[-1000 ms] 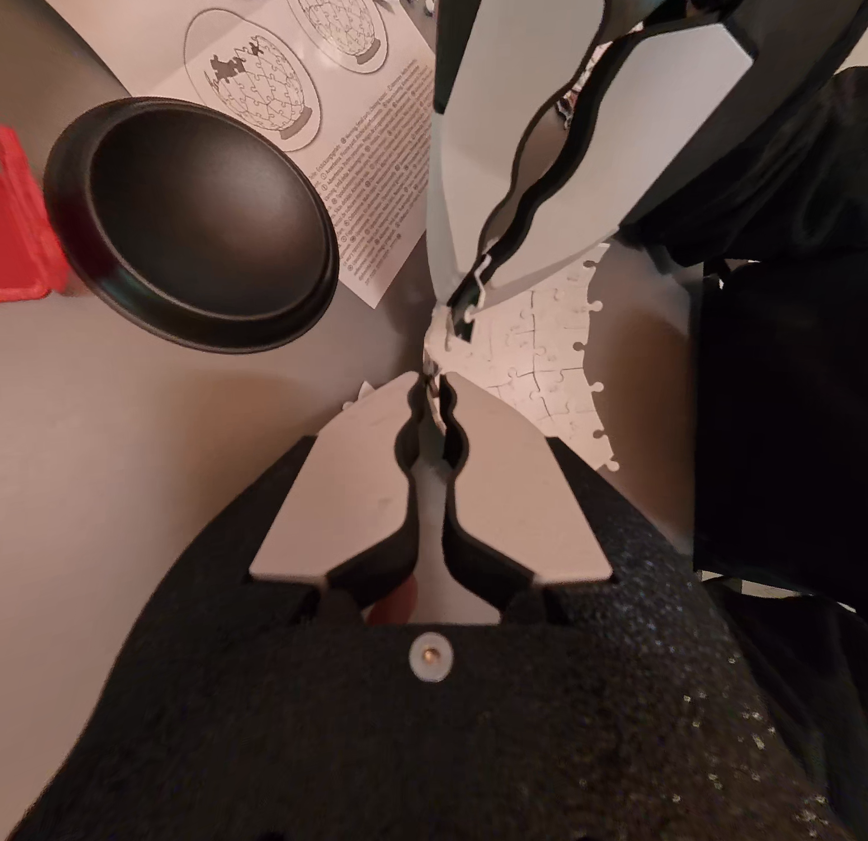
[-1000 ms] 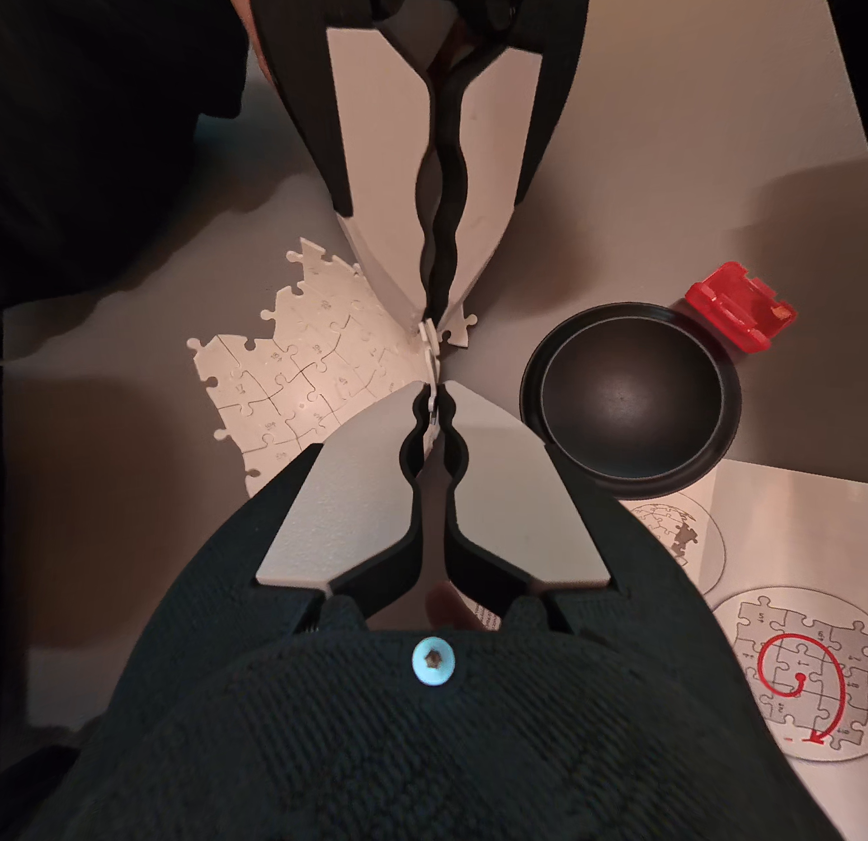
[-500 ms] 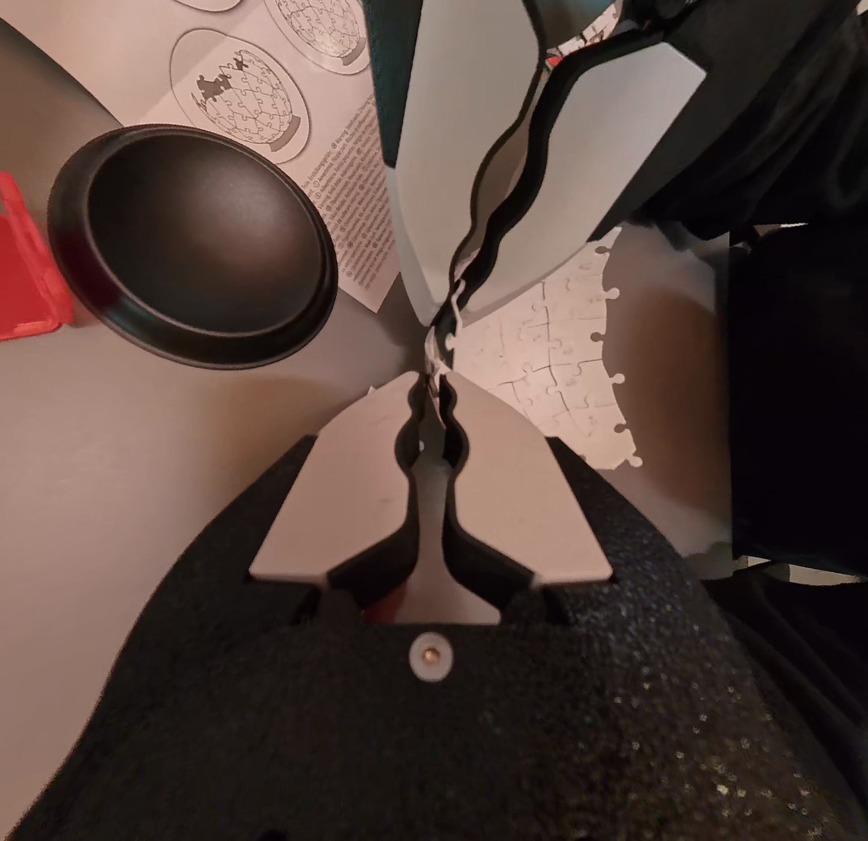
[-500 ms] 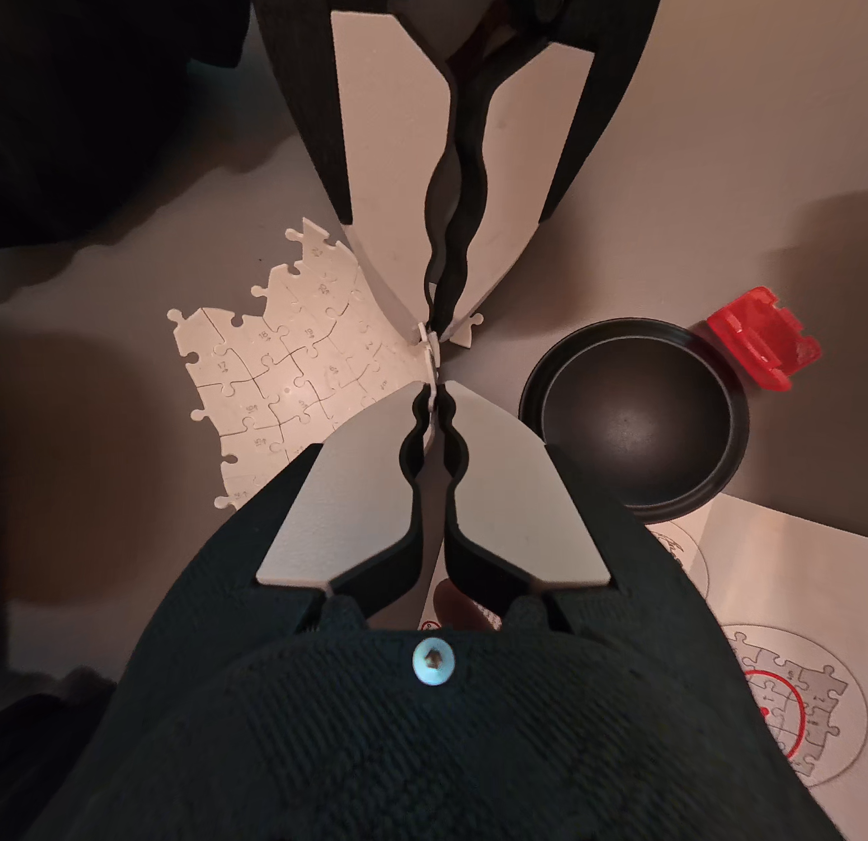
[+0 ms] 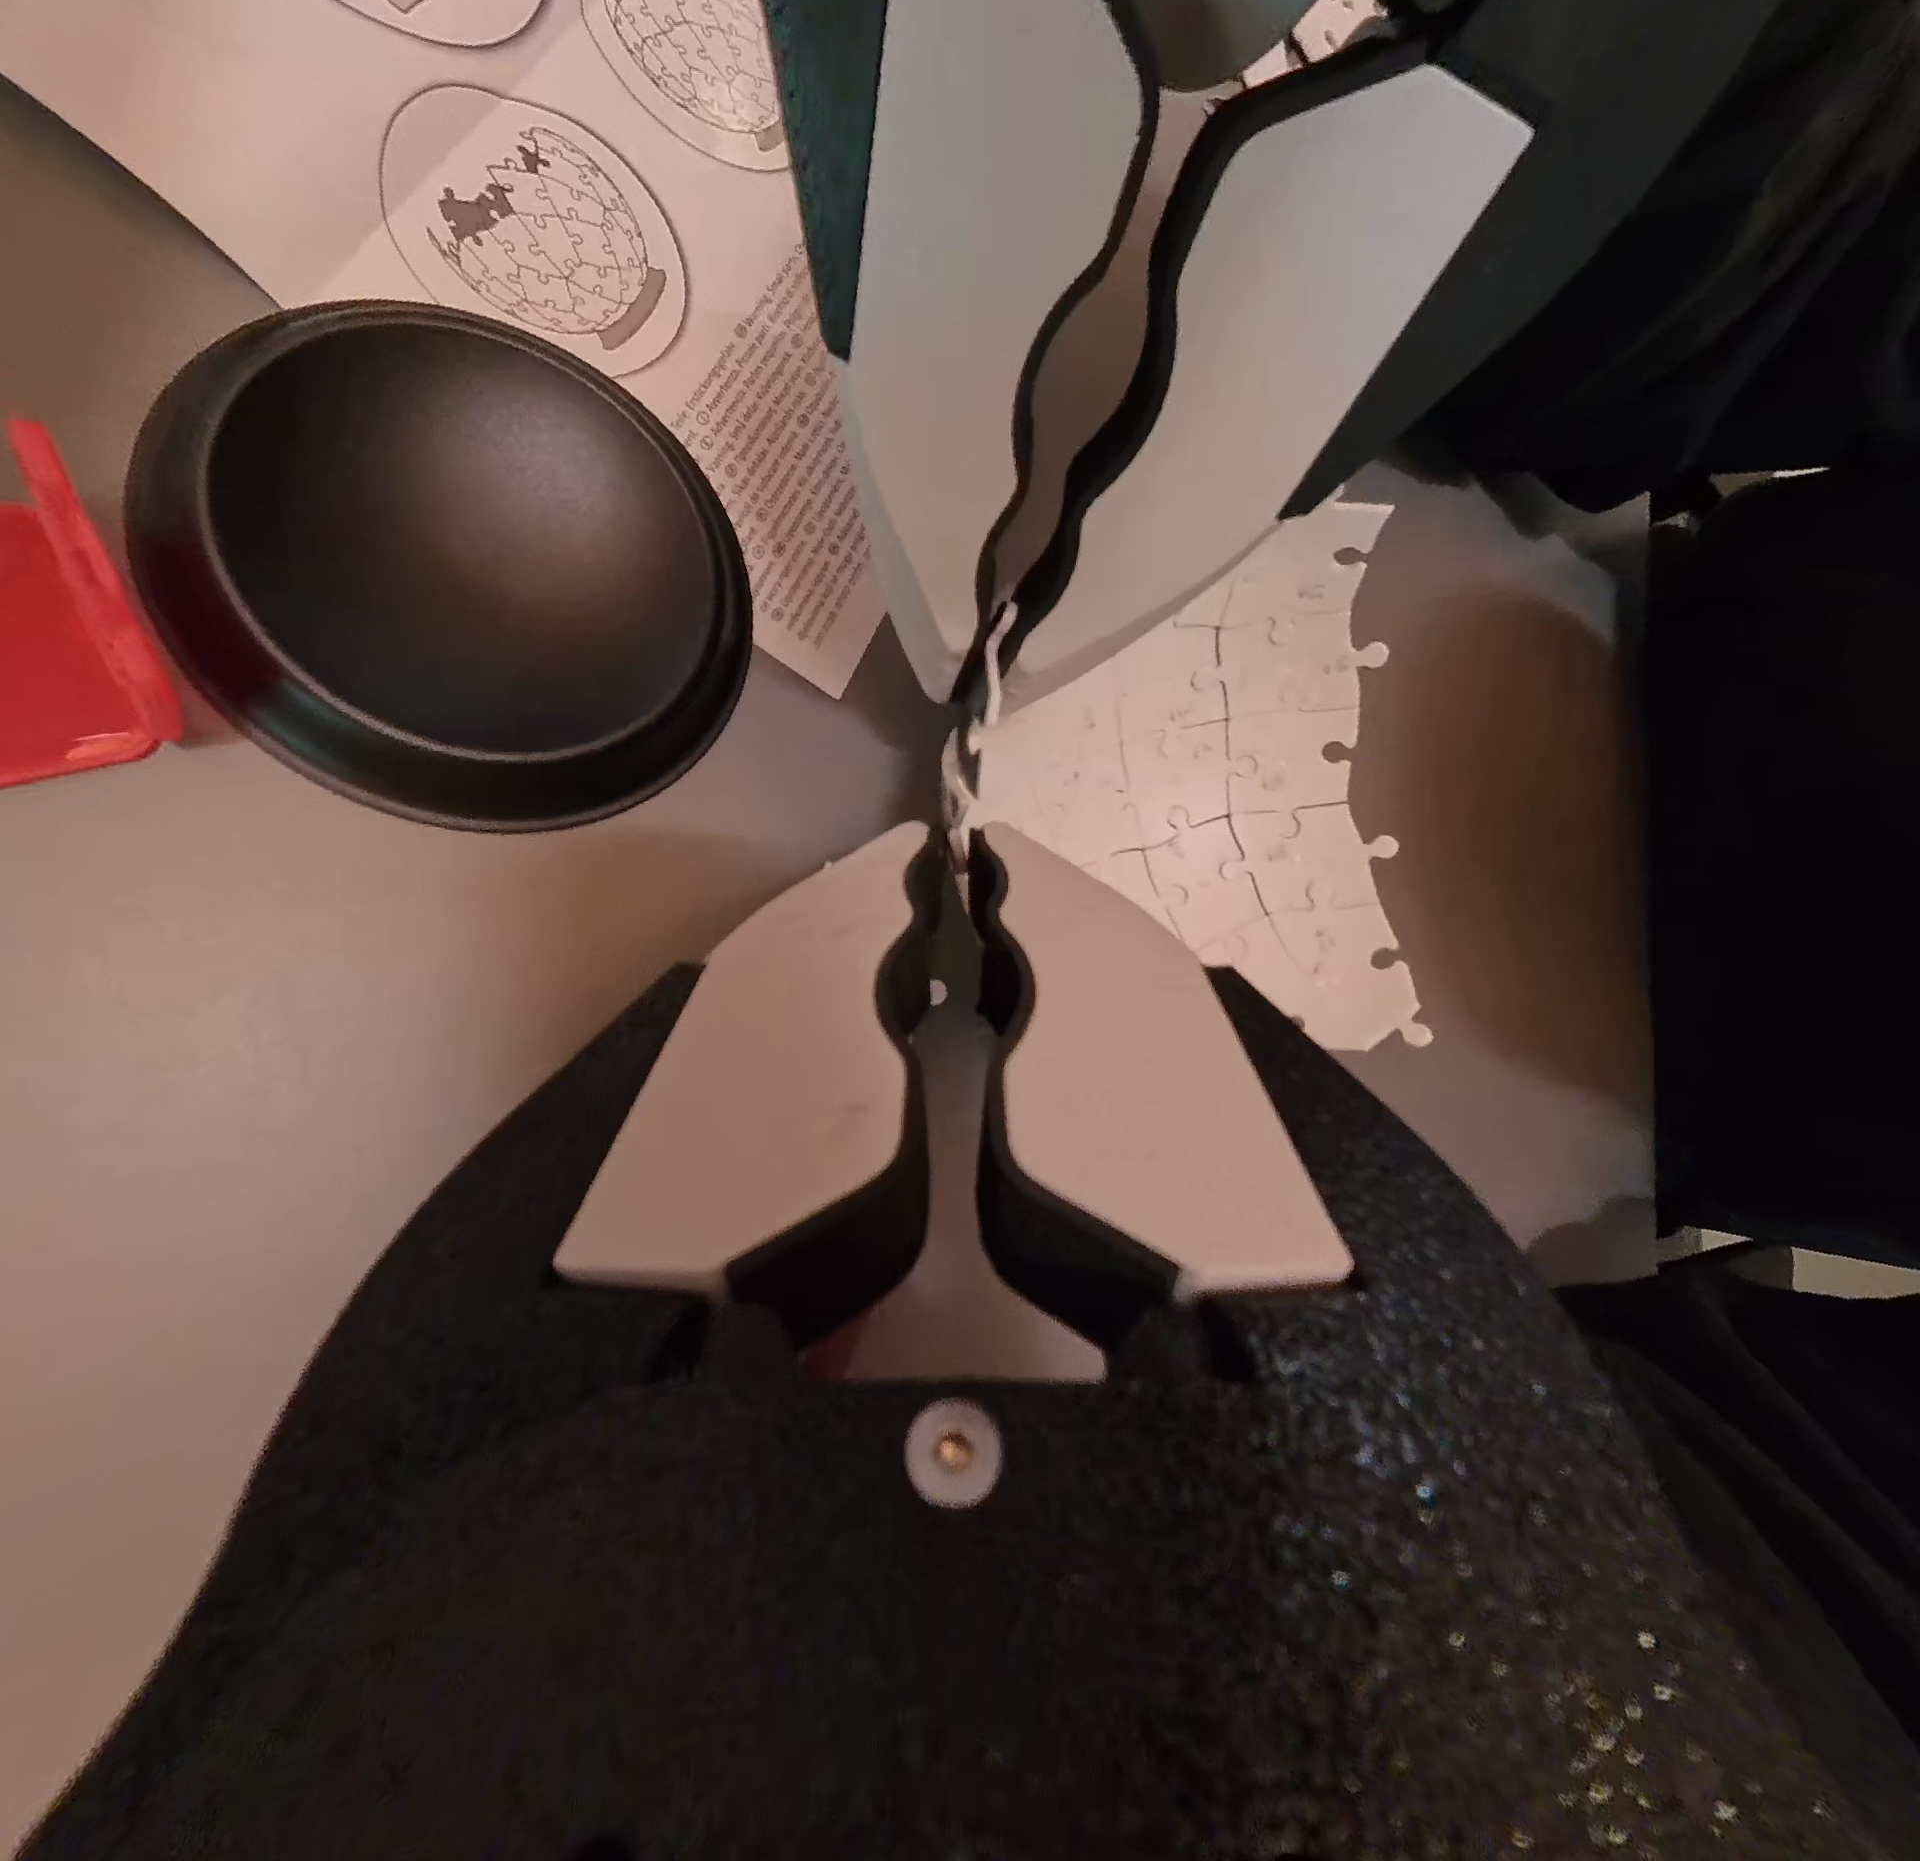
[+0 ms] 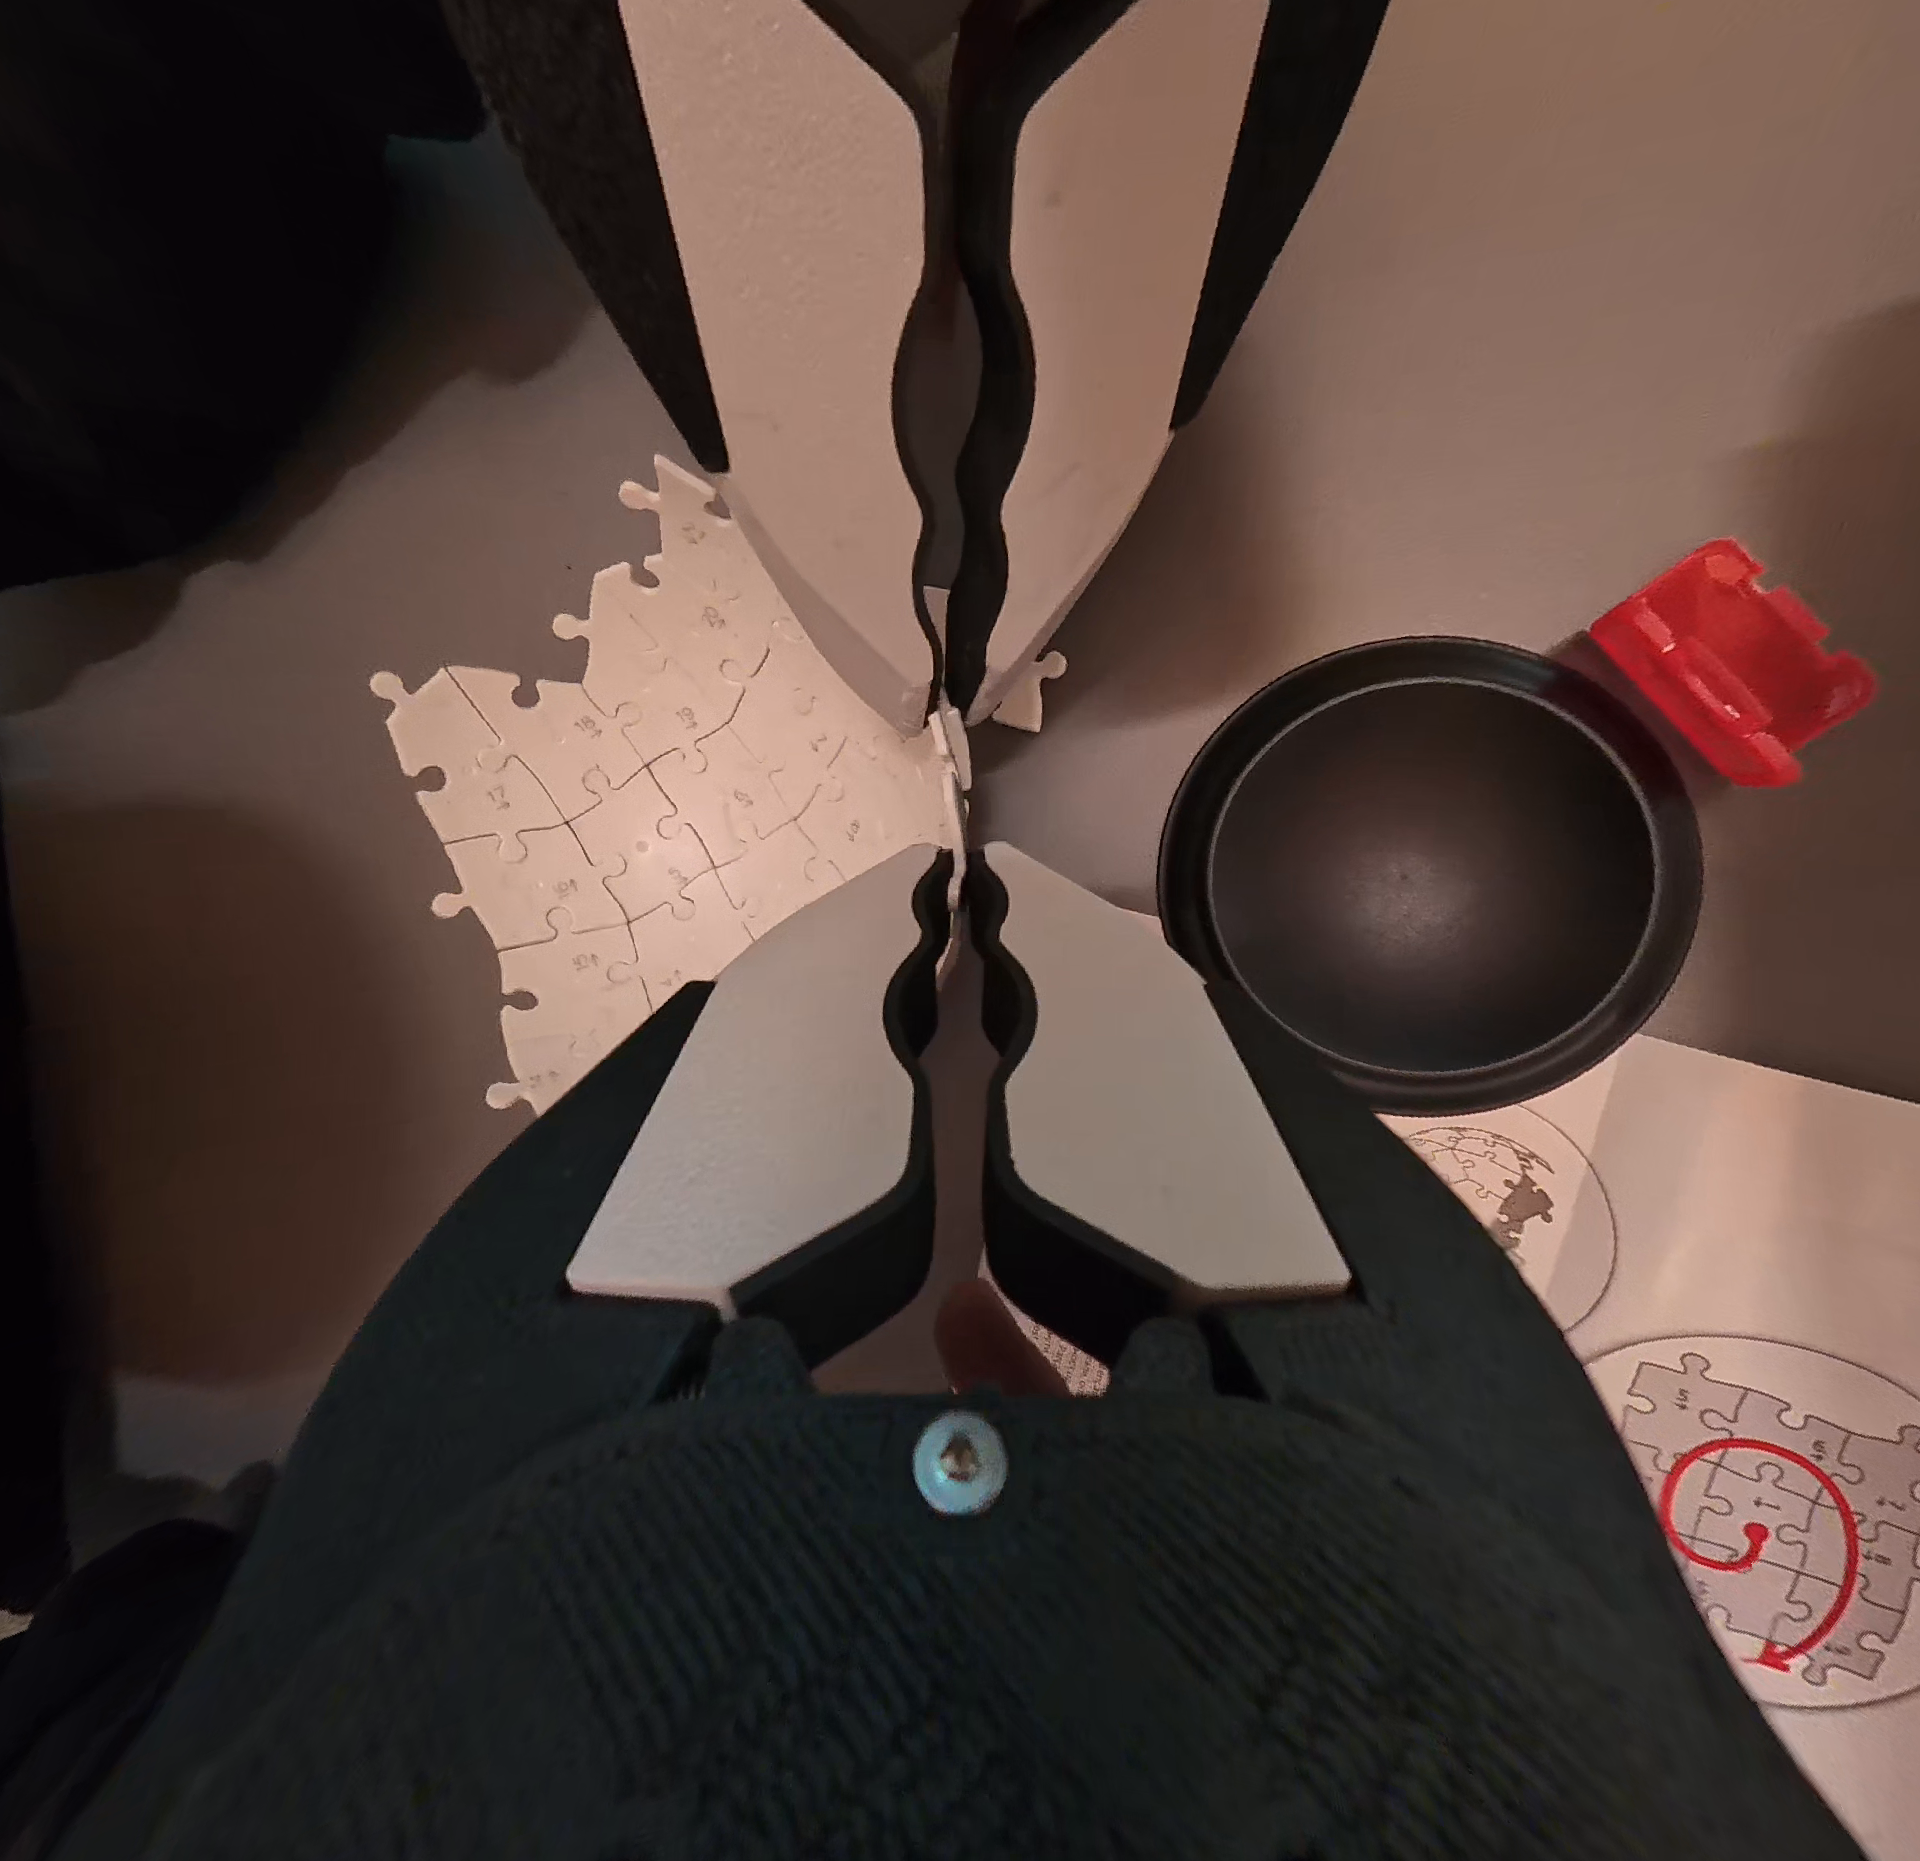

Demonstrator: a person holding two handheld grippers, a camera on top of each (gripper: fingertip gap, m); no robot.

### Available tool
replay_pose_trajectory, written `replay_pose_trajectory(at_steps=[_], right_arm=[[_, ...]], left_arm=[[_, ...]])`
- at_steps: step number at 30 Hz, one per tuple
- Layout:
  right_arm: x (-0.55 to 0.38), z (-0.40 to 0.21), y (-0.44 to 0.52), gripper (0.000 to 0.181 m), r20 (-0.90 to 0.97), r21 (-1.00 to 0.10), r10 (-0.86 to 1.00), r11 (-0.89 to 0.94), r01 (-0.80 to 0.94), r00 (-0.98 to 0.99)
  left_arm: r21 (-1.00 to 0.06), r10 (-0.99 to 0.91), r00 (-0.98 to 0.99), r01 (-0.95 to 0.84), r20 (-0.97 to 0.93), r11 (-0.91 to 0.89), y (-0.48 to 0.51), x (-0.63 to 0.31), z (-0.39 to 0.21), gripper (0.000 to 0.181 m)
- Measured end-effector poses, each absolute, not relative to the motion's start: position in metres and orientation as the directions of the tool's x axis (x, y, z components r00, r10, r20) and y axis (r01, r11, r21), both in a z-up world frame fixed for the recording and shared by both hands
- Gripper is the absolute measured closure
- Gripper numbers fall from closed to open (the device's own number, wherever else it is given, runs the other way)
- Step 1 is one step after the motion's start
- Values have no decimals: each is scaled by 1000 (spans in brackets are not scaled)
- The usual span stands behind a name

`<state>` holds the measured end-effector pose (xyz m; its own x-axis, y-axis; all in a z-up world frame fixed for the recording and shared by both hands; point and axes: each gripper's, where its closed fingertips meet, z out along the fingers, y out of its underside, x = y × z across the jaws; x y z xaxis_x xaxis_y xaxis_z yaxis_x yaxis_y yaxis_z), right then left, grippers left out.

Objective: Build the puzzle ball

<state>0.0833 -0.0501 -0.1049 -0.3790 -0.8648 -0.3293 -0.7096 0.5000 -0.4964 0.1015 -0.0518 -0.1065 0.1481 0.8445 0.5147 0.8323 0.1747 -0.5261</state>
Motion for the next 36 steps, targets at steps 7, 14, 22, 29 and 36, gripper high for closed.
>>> replay_pose_trajectory(at_steps=[7, 14, 22, 29, 36], right_arm=[[81, -107, -52, 178, -322, -481, -859, 511, -712, -398], [80, -109, -54, 178, -333, -481, -849, 528, -700, -411], [81, -106, -54, 178, -341, -488, -844, 536, -689, -414], [79, -107, -54, 178, -347, -483, -839, 543, -687, -419], [79, -107, -53, 171, -354, -485, -836, 547, -682, -419]], left_arm=[[-535, 856, 159, 830, 492, 153, -53, 100, -107, 178], [-559, 867, 180, 819, 466, 131, -54, 96, -107, 167], [-569, 880, 199, 817, 432, 95, -52, 85, -108, 167], [-554, 894, 194, 829, 405, 71, -52, 83, -114, 177], [-553, 892, 189, 829, 410, 78, -53, 84, -115, 177]])
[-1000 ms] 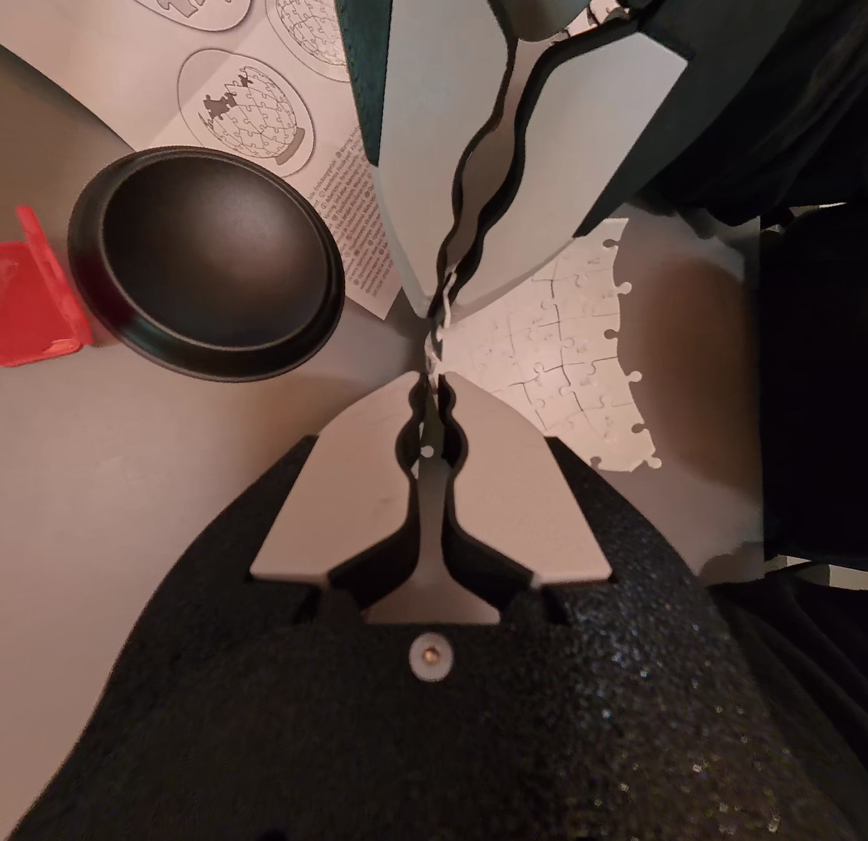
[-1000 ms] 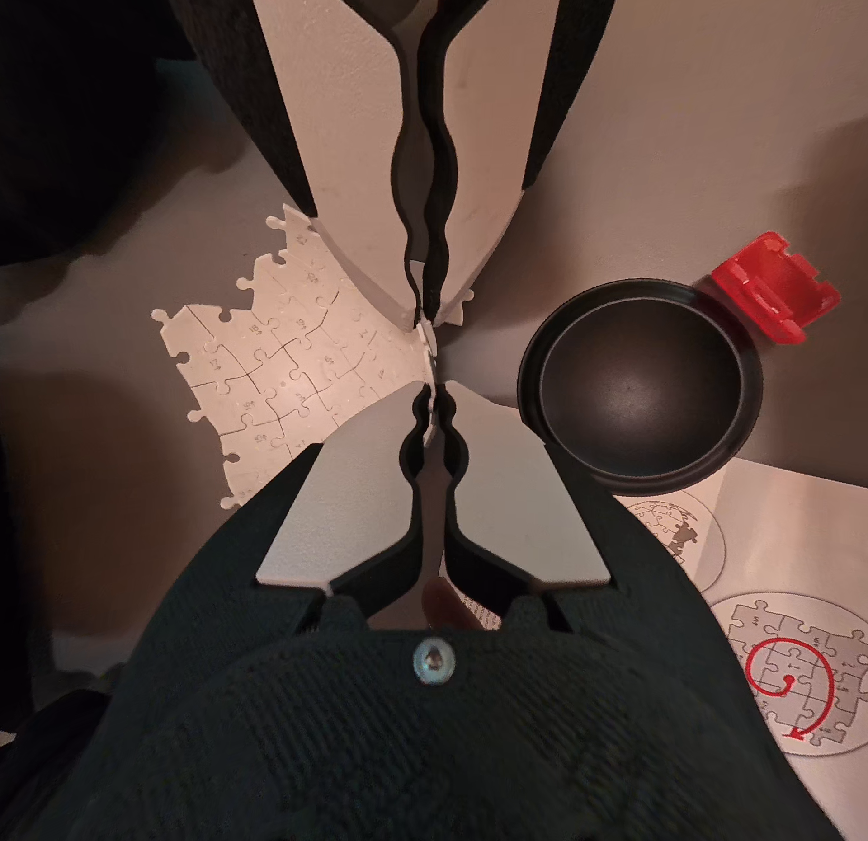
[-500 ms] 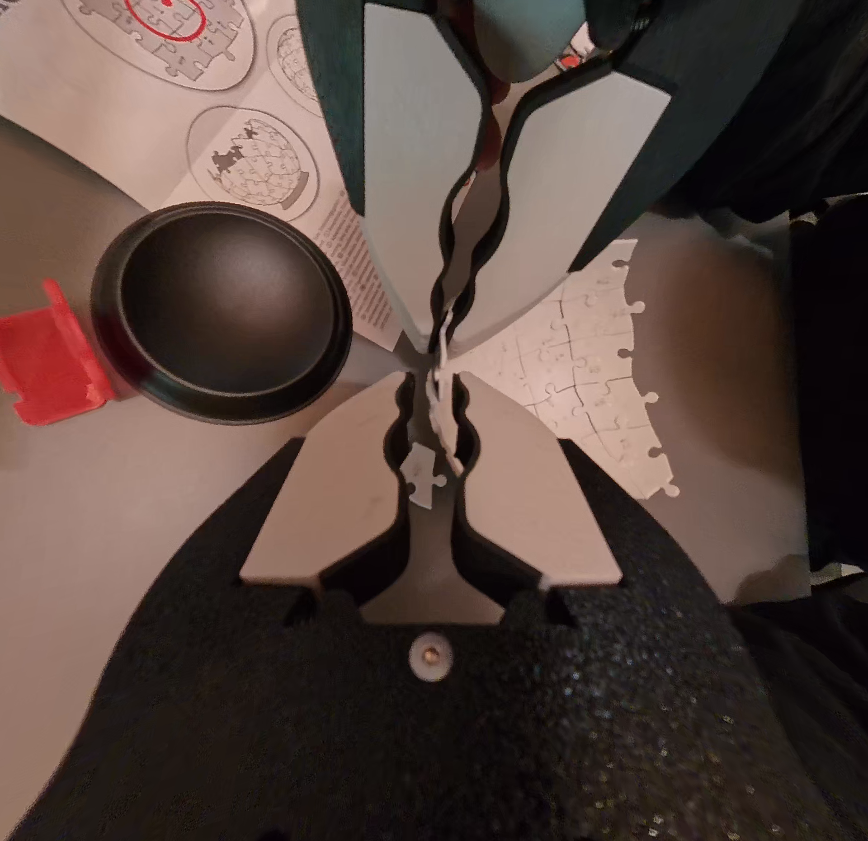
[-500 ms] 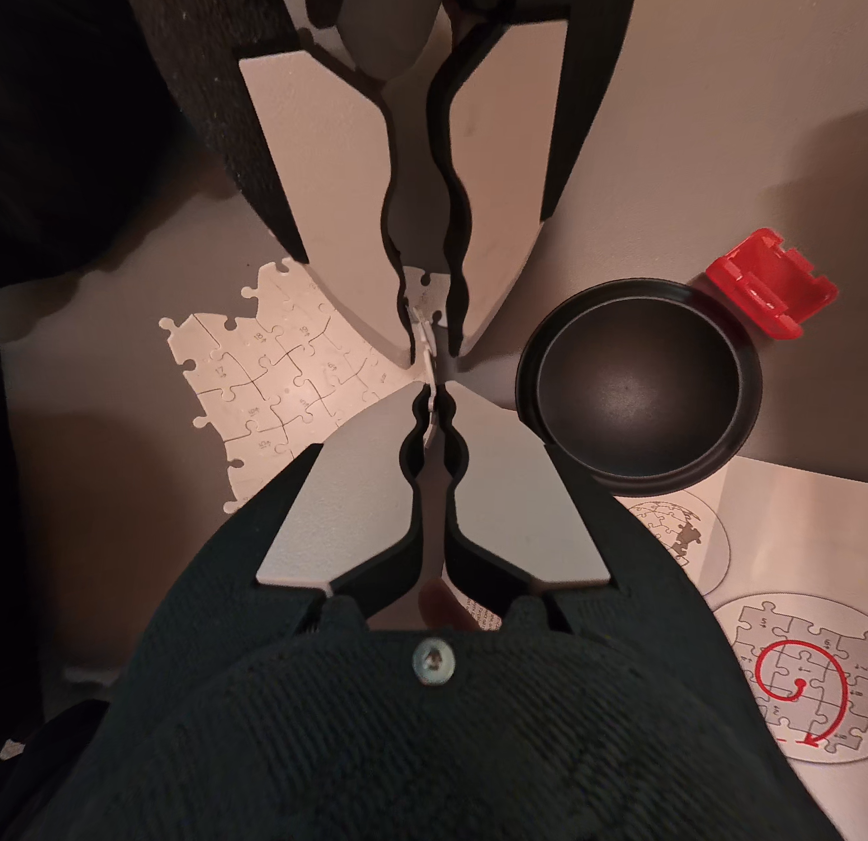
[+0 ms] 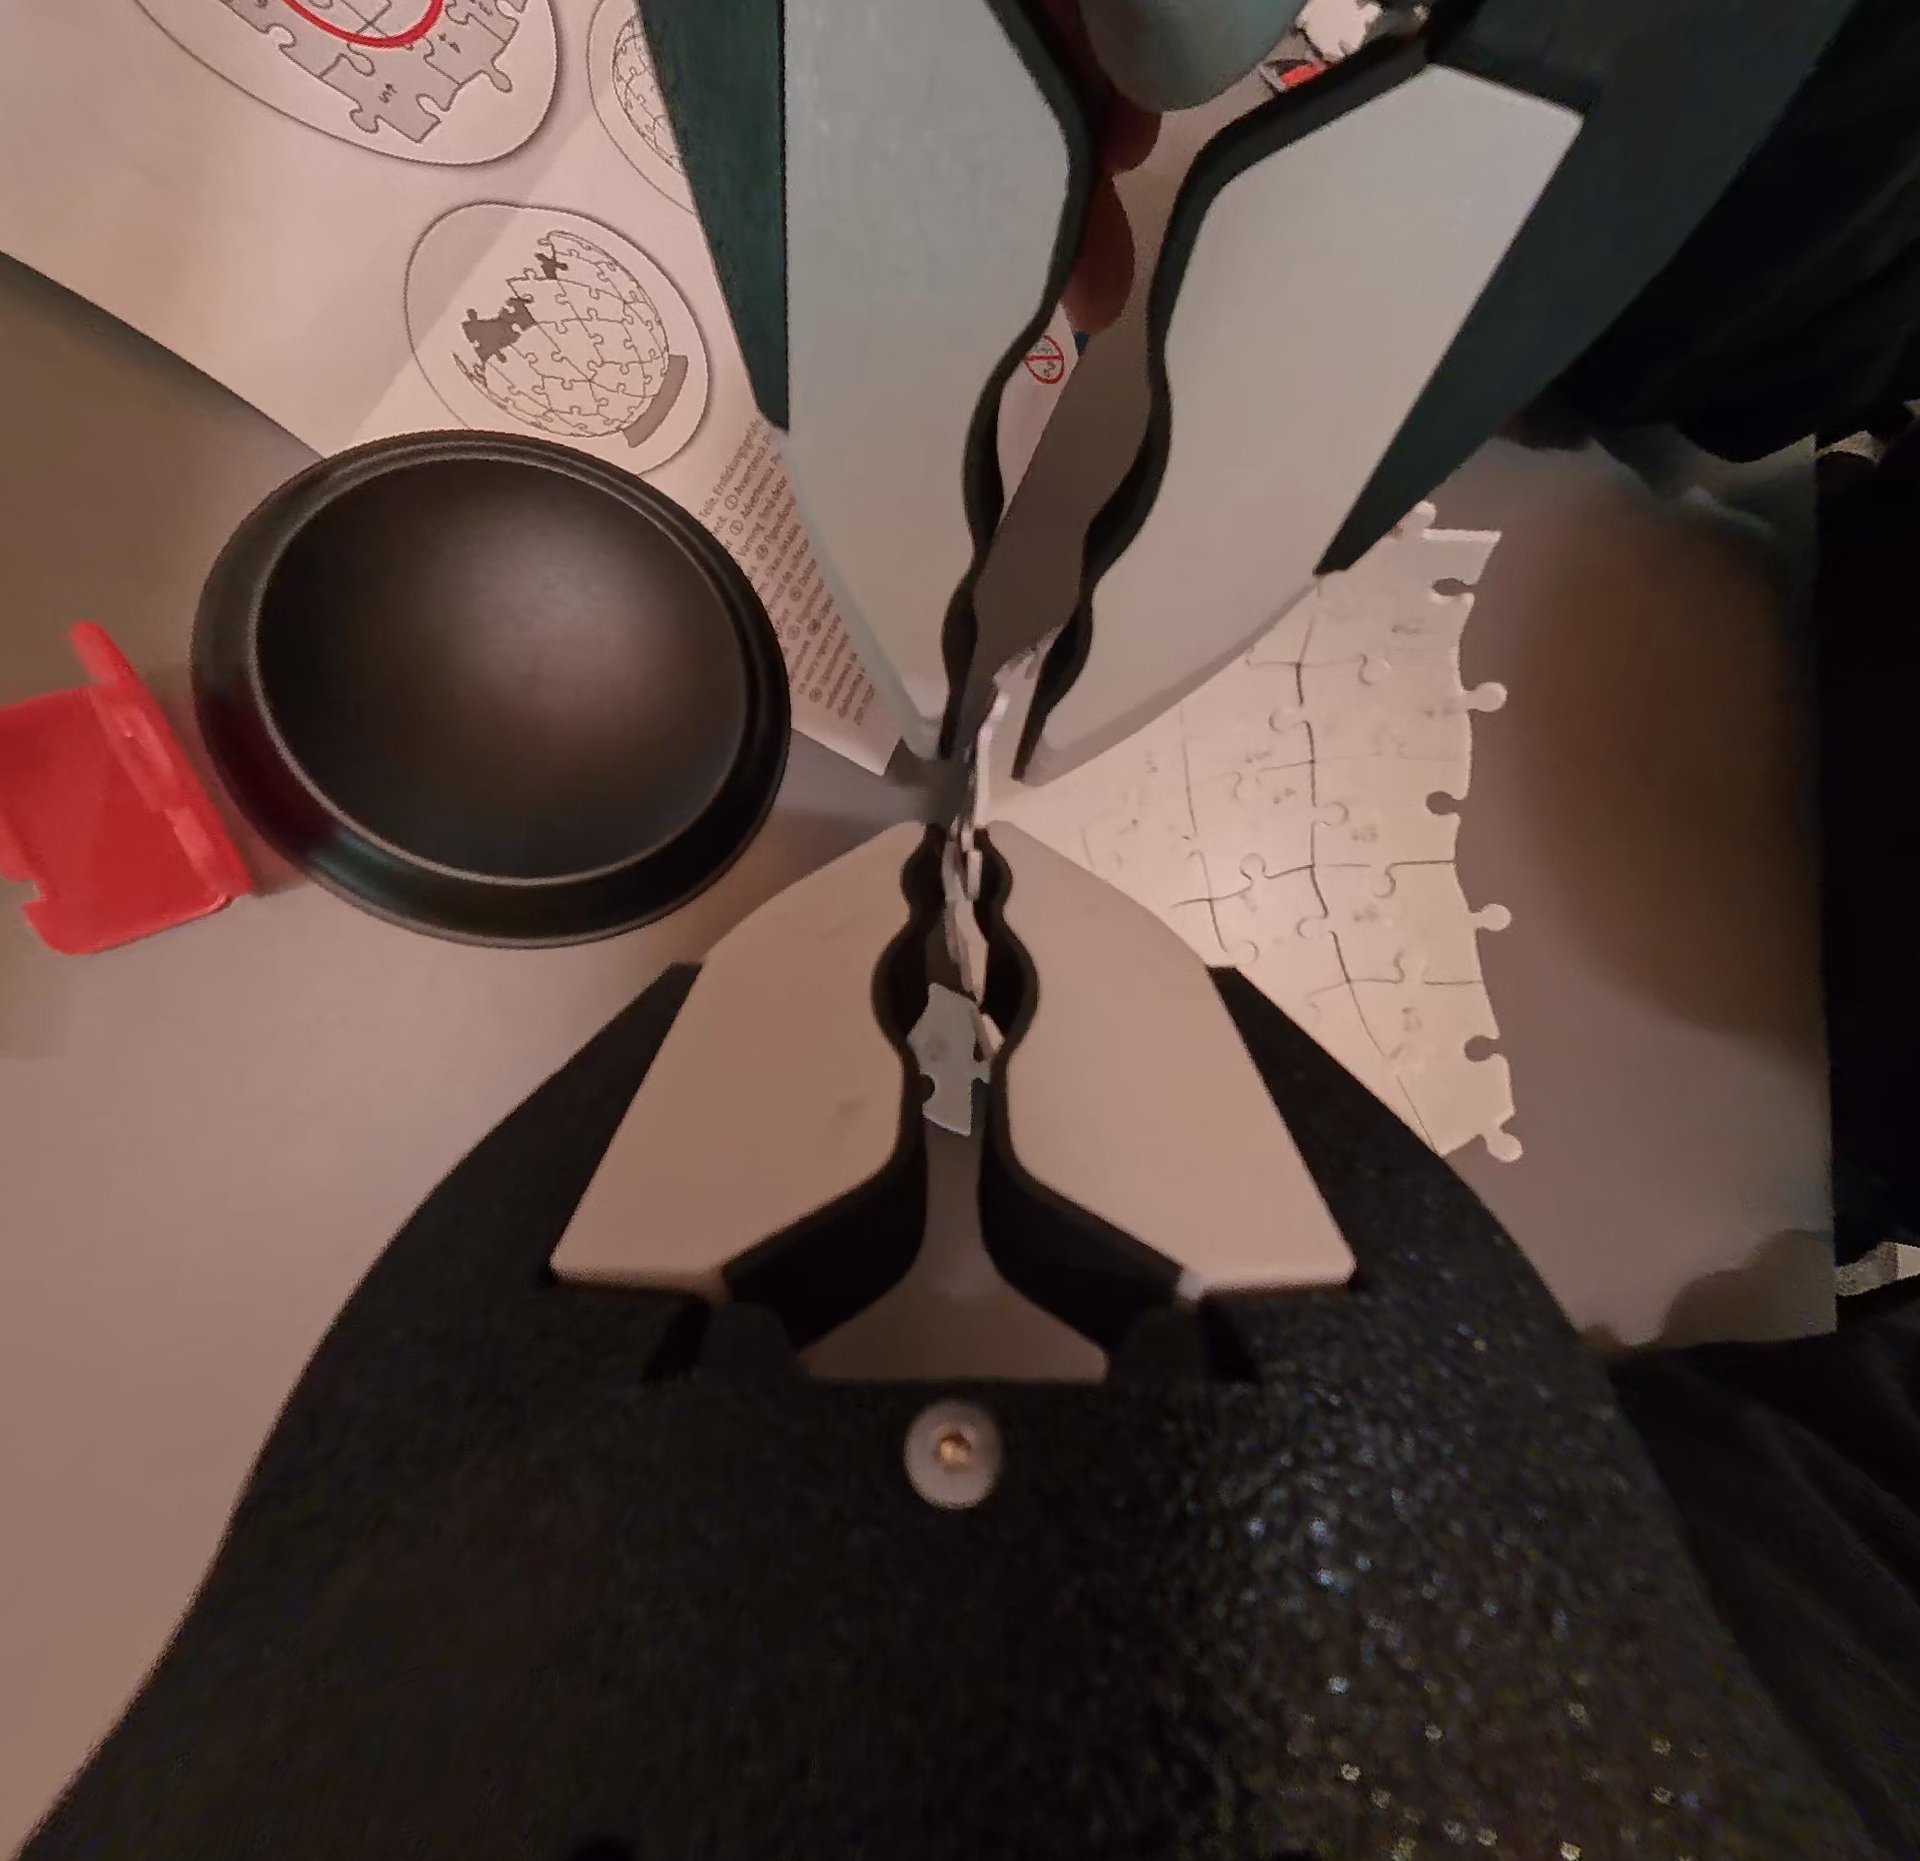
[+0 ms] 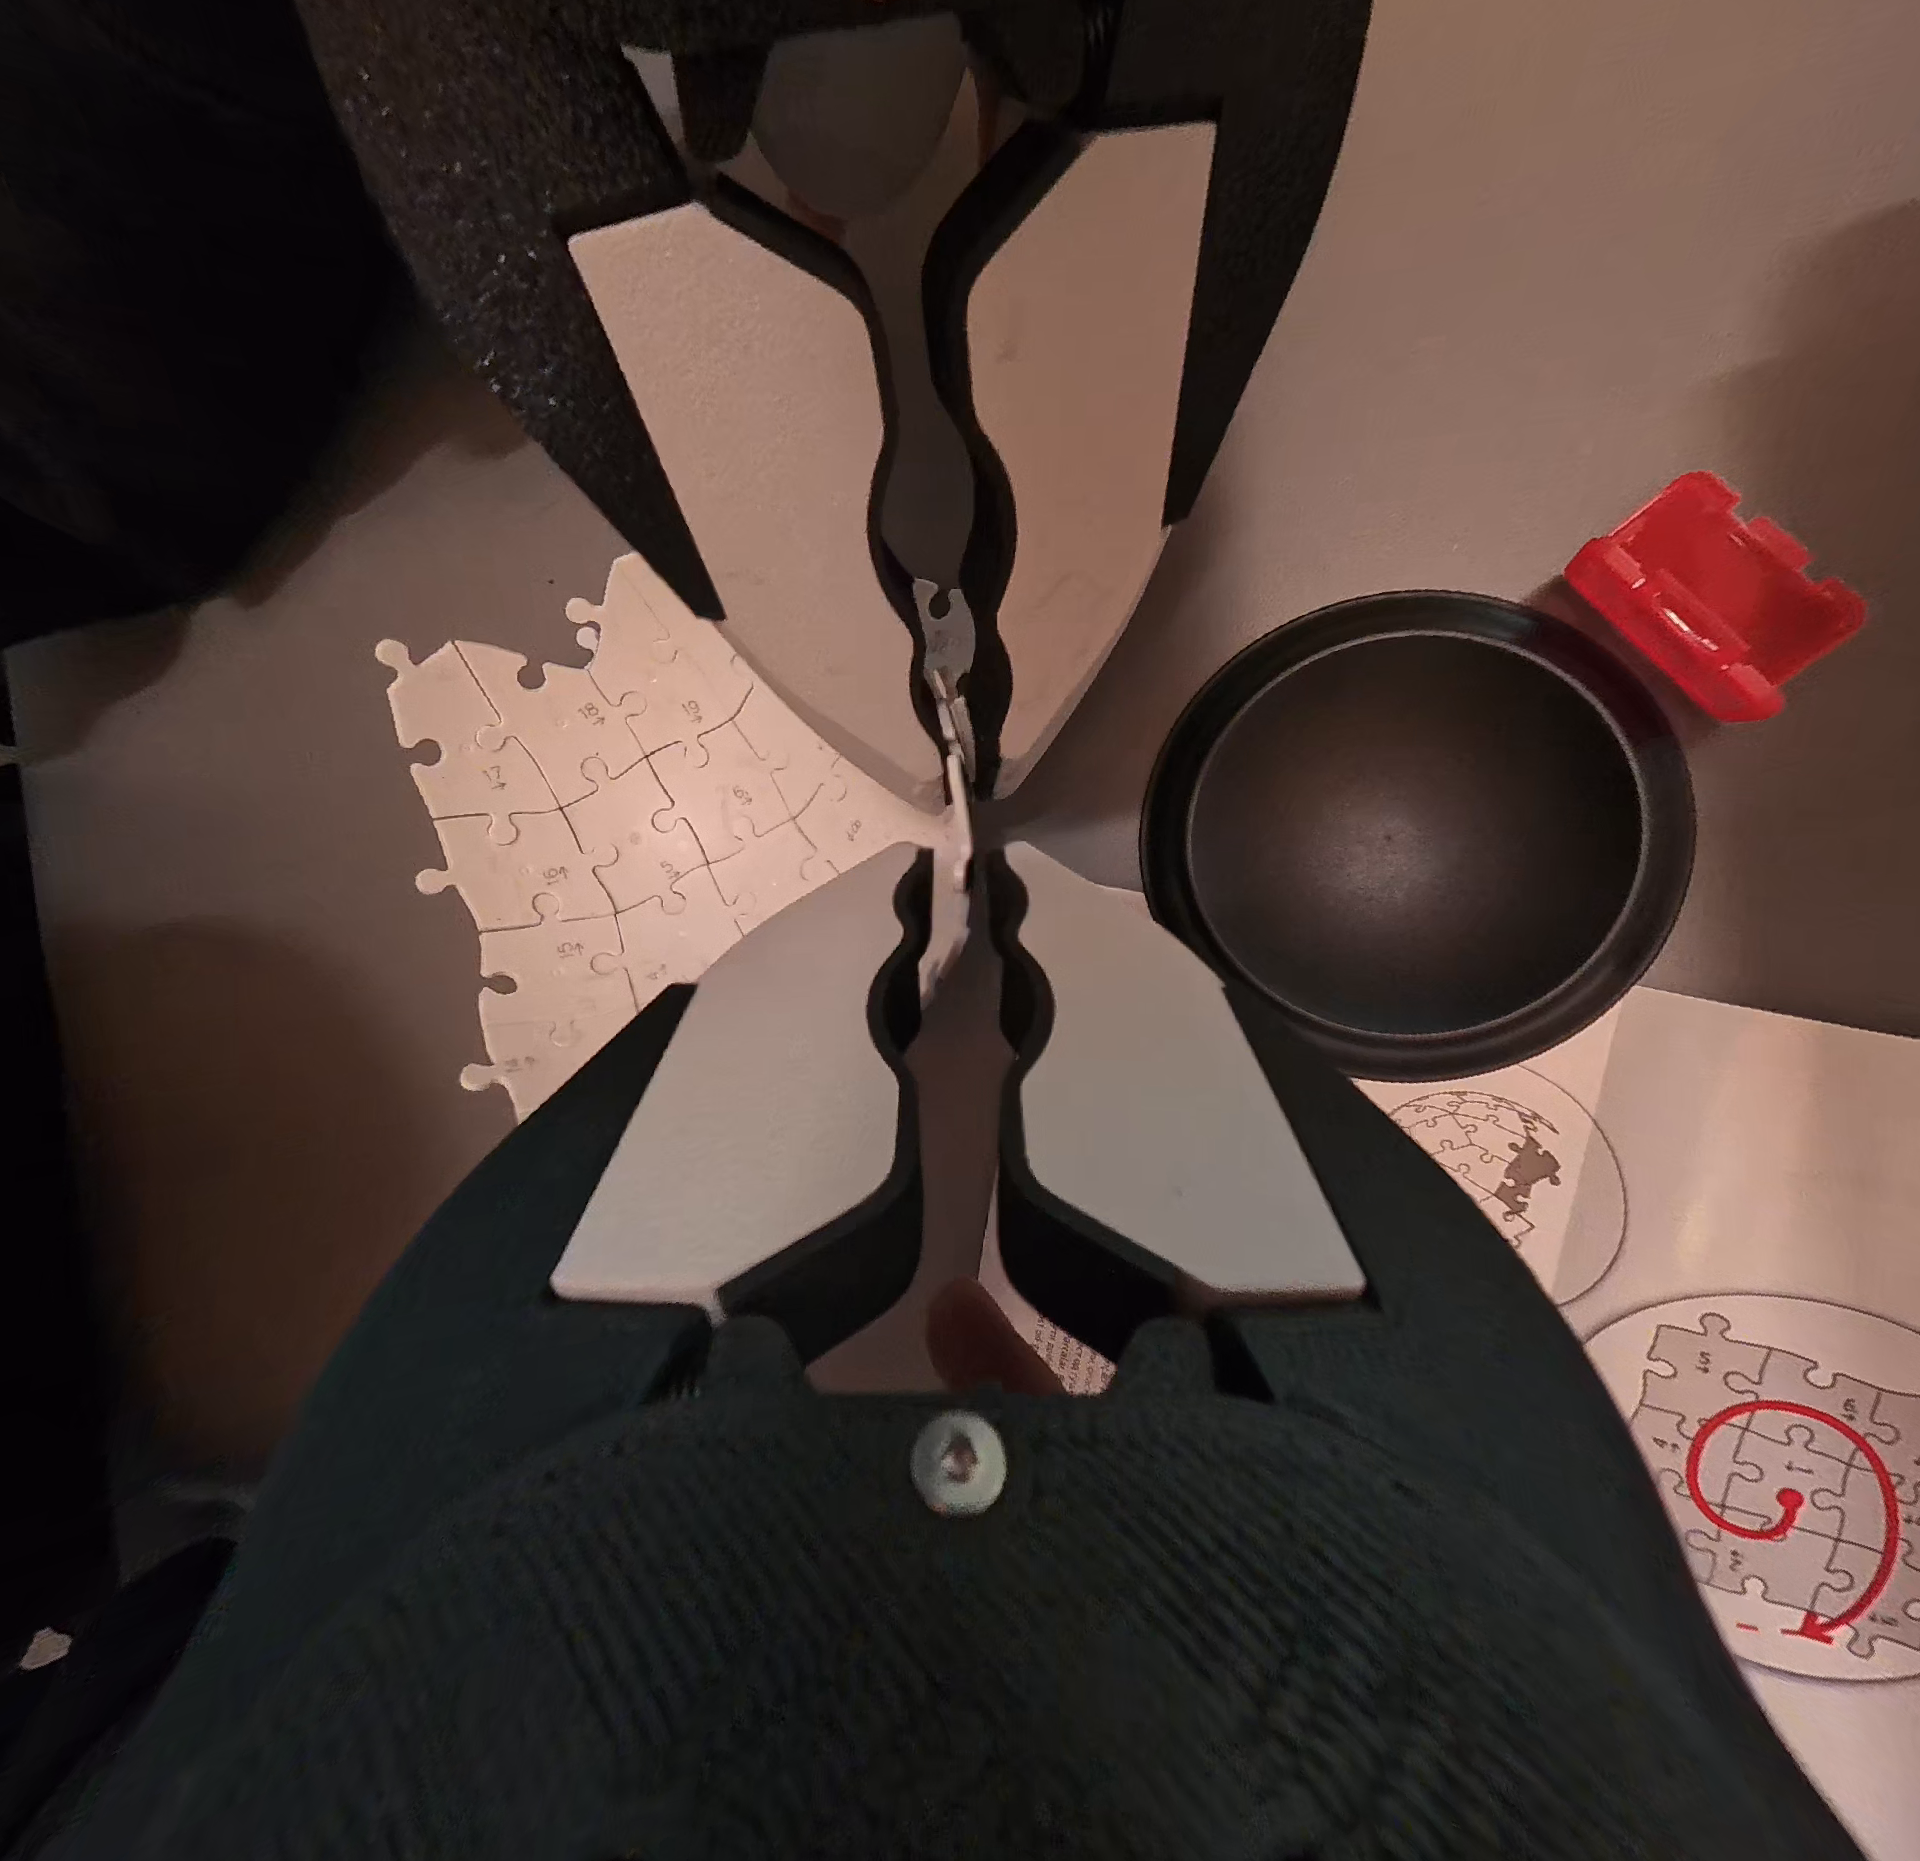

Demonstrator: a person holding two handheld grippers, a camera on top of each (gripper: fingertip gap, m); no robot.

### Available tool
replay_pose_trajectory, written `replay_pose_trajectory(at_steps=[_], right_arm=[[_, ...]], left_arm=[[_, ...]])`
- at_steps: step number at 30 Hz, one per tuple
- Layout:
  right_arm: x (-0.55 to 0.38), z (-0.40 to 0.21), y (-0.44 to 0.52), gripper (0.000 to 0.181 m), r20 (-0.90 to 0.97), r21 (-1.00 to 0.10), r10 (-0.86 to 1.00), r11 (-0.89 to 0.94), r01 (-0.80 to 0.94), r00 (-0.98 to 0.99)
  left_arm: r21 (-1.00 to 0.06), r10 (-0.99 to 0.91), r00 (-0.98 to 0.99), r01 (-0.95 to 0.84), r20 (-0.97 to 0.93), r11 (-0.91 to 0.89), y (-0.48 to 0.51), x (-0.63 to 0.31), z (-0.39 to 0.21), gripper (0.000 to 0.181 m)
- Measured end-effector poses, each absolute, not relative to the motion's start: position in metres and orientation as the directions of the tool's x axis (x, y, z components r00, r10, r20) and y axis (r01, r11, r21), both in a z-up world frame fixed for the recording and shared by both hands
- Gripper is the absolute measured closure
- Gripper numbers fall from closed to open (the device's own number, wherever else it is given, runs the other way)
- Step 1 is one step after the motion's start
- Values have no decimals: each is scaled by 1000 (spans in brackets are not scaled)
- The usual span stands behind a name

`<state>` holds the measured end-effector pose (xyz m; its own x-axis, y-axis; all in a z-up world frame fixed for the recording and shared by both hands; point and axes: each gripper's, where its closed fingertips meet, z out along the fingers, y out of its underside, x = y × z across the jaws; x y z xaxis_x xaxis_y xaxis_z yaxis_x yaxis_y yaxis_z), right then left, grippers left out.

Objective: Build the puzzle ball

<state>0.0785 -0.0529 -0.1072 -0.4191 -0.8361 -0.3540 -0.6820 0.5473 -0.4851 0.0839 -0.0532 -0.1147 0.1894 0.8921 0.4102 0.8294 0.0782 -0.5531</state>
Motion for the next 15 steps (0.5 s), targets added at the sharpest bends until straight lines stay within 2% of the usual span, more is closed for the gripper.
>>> replay_pose_trajectory(at_steps=[5, 9, 15], right_arm=[[75, -103, -52, 163, -381, -497, -817, 576, -649, -433], [59, -105, -45, 153, -411, -463, -797, 600, -652, -442], [72, -107, -46, 157, -465, -490, -789, 607, -626, -401]], left_arm=[[-550, 888, 187, 831, 421, 85, -53, 84, -114, 177], [-545, 886, 181, 833, 426, 92, -53, 85, -113, 178], [-528, 885, 152, 841, 441, 118, -53, 85, -113, 178]])
